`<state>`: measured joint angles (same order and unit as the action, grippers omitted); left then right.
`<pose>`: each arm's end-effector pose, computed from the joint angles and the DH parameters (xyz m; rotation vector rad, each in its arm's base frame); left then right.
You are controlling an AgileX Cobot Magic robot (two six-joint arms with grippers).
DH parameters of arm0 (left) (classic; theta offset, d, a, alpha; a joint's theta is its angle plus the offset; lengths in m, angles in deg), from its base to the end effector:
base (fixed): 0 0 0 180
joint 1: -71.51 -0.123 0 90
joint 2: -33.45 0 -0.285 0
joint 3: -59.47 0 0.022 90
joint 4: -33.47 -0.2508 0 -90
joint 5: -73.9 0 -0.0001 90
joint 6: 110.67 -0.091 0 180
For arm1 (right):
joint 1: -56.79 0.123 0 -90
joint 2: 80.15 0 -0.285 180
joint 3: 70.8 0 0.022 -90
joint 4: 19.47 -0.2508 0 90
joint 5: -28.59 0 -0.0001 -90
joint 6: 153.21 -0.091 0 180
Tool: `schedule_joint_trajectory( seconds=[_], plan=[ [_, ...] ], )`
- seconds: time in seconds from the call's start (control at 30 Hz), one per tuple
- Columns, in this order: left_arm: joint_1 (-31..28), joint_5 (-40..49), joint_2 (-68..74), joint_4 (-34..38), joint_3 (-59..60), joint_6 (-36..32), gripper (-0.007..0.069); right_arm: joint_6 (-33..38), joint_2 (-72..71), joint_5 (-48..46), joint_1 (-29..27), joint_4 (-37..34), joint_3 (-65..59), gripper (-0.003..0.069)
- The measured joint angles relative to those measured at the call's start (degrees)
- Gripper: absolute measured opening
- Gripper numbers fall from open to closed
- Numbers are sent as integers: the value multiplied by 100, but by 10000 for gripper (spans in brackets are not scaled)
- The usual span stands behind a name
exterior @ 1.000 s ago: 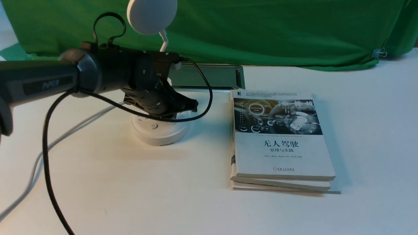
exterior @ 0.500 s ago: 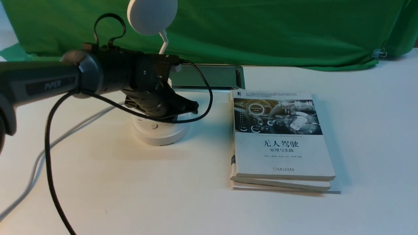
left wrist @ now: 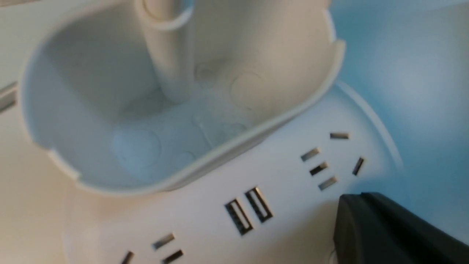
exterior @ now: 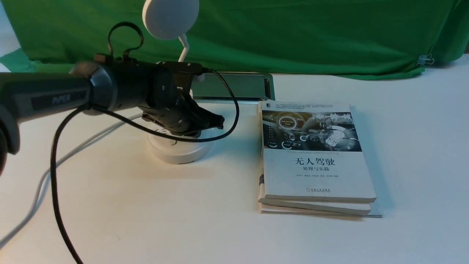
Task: Turn on the desk lamp on the white desktop with your hand.
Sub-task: 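Press the power button on the lamp base to turn the lamp on with the left gripper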
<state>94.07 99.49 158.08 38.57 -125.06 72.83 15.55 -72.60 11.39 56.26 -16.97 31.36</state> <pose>0.4062 -0.1725 0.1757 0.3373 2.5383 -0.2570 0.0545 -0.0017 0.1826 0.1557 1.7844 0.0926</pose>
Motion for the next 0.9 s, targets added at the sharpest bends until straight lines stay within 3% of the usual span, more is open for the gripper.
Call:
schedule_joint_trajectory(
  seconds=[0.4,0.9],
  plan=[
    [0,529,-150,-20,-34,-11,0,0,0,0,0,0,0,241],
    [0,502,10,128,-90,-26,0,0,0,0,0,0,0,241]
  ],
)
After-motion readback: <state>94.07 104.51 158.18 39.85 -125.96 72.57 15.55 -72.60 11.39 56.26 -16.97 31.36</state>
